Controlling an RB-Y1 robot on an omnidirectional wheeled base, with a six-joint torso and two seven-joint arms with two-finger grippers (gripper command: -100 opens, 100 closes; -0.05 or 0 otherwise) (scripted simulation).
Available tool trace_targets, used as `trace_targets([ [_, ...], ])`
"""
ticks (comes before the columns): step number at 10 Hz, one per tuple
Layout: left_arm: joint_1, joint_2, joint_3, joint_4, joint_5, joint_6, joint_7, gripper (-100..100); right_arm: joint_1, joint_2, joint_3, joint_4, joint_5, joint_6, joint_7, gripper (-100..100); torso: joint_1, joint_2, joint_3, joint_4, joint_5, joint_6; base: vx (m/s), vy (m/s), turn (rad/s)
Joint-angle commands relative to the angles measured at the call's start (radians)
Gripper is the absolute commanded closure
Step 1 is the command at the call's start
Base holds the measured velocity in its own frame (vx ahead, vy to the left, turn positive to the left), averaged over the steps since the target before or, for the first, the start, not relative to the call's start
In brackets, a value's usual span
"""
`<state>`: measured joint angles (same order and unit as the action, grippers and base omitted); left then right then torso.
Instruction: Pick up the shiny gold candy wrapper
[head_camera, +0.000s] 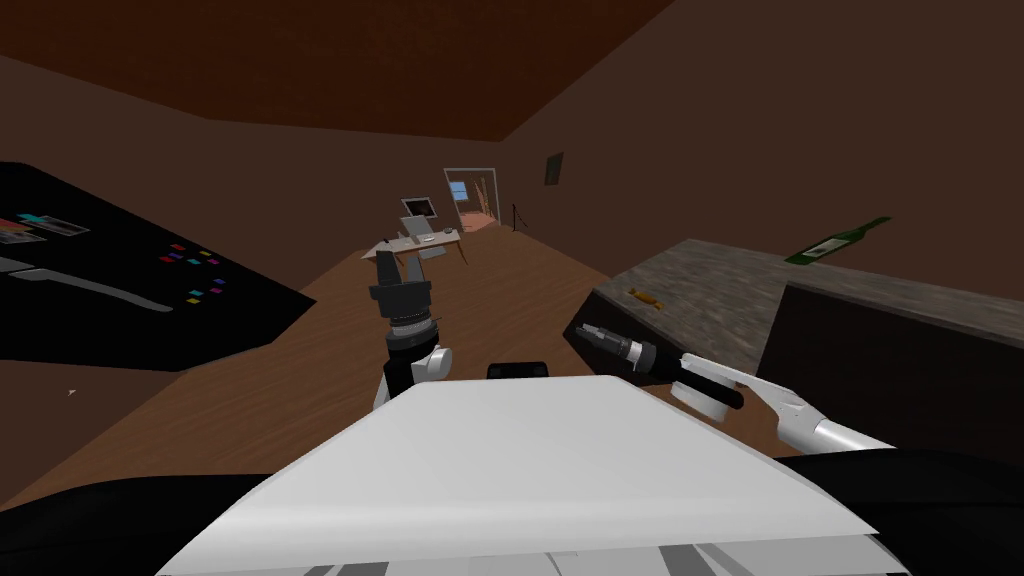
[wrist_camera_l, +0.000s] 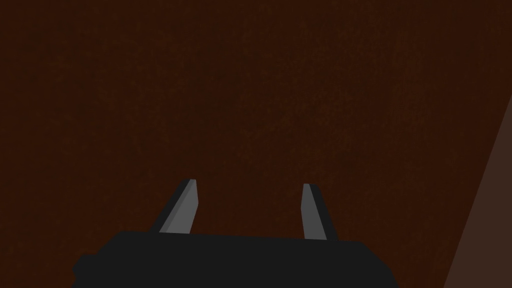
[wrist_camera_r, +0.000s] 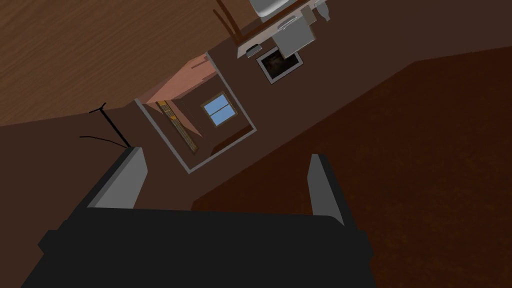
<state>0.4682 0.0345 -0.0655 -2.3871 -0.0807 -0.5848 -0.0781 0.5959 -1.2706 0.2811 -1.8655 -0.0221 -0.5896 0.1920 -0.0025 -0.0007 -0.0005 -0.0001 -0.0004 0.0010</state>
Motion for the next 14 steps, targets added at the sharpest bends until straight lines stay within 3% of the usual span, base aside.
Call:
trace_targets([
  [1,0.000,0.000,0.000,0.000,0.000,0.000,0.000,0,-0.002,-0.050,0.009,0.034,0.010,0.016,-0.006,-100,0.000,0.000,0.000,0.000,0.000,0.000,0.076,-0.005,0.063],
  [2,0.000,0.000,0.000,0.000,0.000,0.000,0.000,0,-0.002,-0.074,0.009,0.034,0.010,0.016,-0.006,-100,0.000,-0.001,-0.001,0.000,0.000,0.000,0.078,-0.022,0.049],
  [3,0.000,0.000,0.000,0.000,0.000,0.000,0.000,0,-0.006,-0.102,0.020,0.072,0.021,0.029,-0.011,-100,-0.001,-0.001,-0.001,0.000,0.000,0.000,0.101,-0.055,0.067],
  [5,0.000,0.000,0.000,0.000,0.000,0.000,0.000,0,-0.006,-0.139,0.020,0.072,0.021,0.029,-0.011,-100,-0.003,-0.002,-0.001,0.000,-0.001,0.000,0.064,-0.033,0.015],
  [6,0.000,0.000,0.000,0.000,0.000,0.000,0.000,0,-0.010,-0.180,0.029,0.109,0.032,0.043,-0.017,-100,-0.001,0.000,0.000,0.000,0.000,0.000,0.067,-0.026,0.047],
  [7,0.000,0.000,0.000,0.000,0.000,0.000,0.000,0,-0.010,-0.198,0.029,0.109,0.032,0.043,-0.017,-100,-0.001,-0.001,0.000,0.000,0.000,0.000,0.090,-0.045,0.033],
  [8,0.000,0.000,0.000,0.000,0.000,0.000,0.000,0,-0.014,-0.237,0.039,0.145,0.043,0.057,-0.023,-100,-0.002,-0.002,-0.001,0.000,-0.001,0.000,0.127,-0.057,0.047],
  [13,0.000,0.000,0.000,0.000,0.000,0.000,0.000,0,-0.018,-0.355,0.061,0.213,0.066,0.085,-0.036,-100,-0.007,-0.003,-0.002,-0.001,-0.002,0.000,0.107,-0.093,0.027],
  [14,0.000,0.000,0.000,0.000,0.000,0.000,0.000,0,-0.018,-0.397,0.072,0.244,0.078,0.099,-0.043,-100,-0.005,-0.003,-0.002,-0.001,-0.002,0.000,0.119,-0.105,0.022],
])
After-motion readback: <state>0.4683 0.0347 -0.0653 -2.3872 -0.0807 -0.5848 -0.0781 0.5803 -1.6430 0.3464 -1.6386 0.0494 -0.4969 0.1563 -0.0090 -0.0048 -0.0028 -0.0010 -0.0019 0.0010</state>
